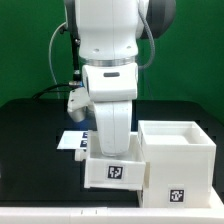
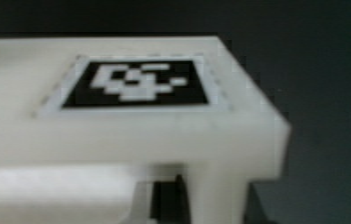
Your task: Assemble drawer
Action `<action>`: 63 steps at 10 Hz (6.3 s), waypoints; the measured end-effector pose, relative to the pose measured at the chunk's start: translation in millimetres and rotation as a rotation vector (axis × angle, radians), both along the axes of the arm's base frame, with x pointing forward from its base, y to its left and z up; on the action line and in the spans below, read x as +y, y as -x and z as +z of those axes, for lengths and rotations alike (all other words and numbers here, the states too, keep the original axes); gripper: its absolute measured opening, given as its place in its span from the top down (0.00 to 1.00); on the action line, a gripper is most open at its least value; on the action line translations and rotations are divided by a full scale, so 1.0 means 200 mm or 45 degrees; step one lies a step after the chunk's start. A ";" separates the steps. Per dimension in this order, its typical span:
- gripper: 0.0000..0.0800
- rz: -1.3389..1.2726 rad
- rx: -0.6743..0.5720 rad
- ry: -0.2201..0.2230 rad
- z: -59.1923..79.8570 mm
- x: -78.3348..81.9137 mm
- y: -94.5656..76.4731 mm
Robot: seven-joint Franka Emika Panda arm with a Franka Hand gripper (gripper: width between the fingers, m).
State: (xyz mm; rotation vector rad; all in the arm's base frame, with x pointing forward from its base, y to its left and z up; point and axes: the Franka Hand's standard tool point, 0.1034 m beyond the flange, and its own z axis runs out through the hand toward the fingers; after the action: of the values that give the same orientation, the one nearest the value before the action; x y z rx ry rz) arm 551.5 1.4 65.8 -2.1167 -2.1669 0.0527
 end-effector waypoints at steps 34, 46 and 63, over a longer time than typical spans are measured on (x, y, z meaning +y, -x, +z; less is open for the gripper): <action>0.96 -0.033 -0.012 0.046 -0.02 0.06 0.02; 0.96 -0.042 -0.031 0.062 -0.02 0.03 0.00; 0.96 -0.019 -0.026 0.007 -0.03 0.05 0.01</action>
Offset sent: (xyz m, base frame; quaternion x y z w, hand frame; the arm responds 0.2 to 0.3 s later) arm -0.0068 0.0114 0.0064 -0.0210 0.0086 -0.0106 0.9997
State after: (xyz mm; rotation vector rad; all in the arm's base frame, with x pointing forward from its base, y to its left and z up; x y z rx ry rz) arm 549.9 12.0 58.8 -2.1452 -2.1645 0.0359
